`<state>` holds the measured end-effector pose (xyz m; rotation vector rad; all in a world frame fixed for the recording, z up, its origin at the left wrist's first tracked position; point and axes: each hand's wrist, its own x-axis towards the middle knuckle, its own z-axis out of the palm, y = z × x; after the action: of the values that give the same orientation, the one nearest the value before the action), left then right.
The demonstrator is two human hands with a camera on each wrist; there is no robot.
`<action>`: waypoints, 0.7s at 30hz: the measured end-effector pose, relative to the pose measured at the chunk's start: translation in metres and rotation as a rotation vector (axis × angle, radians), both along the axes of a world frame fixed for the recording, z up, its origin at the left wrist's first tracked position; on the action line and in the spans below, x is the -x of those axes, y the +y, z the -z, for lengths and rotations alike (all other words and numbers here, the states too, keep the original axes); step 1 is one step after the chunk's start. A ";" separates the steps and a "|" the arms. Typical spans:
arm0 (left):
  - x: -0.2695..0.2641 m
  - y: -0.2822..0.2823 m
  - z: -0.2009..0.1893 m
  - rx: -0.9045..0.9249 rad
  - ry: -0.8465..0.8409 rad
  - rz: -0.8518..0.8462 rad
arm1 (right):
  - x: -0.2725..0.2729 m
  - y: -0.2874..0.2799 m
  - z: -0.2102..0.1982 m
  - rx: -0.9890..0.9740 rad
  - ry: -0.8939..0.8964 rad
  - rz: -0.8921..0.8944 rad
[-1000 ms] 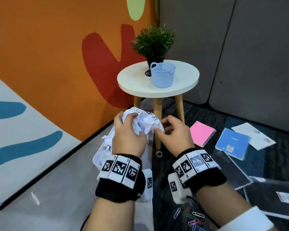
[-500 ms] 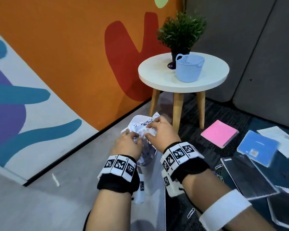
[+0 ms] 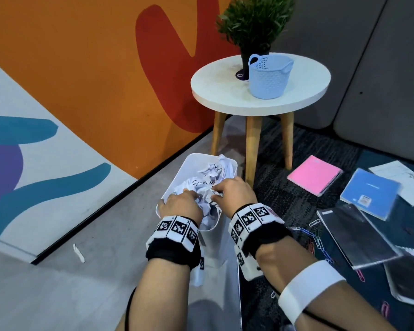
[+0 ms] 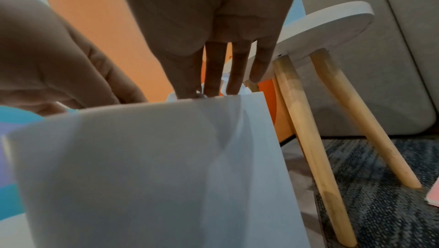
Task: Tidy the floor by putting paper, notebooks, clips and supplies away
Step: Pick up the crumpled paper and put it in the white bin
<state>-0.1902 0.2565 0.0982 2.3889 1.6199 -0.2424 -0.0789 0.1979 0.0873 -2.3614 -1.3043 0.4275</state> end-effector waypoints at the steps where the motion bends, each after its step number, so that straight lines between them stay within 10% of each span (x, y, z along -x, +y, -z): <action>1: -0.001 0.000 0.002 0.012 0.019 -0.005 | 0.001 0.001 0.002 0.011 -0.029 -0.012; 8: -0.001 -0.005 0.009 0.052 0.113 -0.004 | 0.010 0.004 0.002 0.161 -0.206 -0.148; 21: -0.013 -0.005 0.002 -0.142 -0.263 -0.171 | -0.008 -0.044 -0.015 -0.027 0.109 -0.168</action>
<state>-0.1772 0.2516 0.0957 2.2473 1.7501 0.2158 -0.0705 0.1542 0.1026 -2.1828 -1.4530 0.5768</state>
